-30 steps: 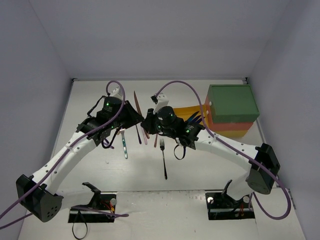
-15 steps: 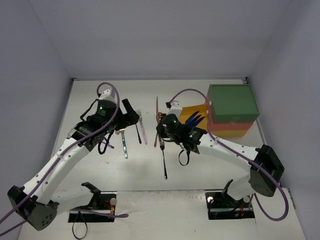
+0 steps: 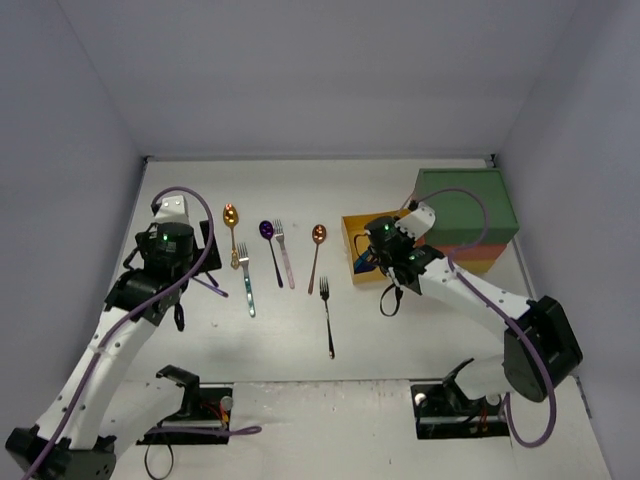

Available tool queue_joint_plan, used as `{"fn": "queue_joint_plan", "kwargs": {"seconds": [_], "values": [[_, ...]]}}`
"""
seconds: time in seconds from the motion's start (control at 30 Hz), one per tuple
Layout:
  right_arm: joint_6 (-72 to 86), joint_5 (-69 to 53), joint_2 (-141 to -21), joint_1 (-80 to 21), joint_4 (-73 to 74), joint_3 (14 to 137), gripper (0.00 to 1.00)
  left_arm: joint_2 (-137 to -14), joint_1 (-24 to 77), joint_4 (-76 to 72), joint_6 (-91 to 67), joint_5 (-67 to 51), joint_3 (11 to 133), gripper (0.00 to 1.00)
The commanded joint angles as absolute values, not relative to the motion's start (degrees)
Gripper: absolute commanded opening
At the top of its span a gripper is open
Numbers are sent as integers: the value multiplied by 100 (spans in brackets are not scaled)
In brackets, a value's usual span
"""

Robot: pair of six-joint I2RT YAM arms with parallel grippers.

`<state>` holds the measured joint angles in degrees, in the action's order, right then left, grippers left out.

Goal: Sort the eating utensils into containers

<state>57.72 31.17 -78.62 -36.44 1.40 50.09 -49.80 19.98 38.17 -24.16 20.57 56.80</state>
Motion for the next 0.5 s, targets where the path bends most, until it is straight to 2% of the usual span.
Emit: {"fn": "queue_joint_plan", "kwargs": {"seconds": [0.0,0.37,0.47], "values": [[6315,3574,-8197,-3500,-53,5083,0,-4926,1644,3543,-1779,2051,5394,91],[6603,3237,-9065,-3550,-53,5315,1,-4852,1529,3314,-1748,1766,5133,91],[6441,3298,-9098,-3706,-53,5448,18,-4860,1529,3322,-1740,1743,5133,91]]}}
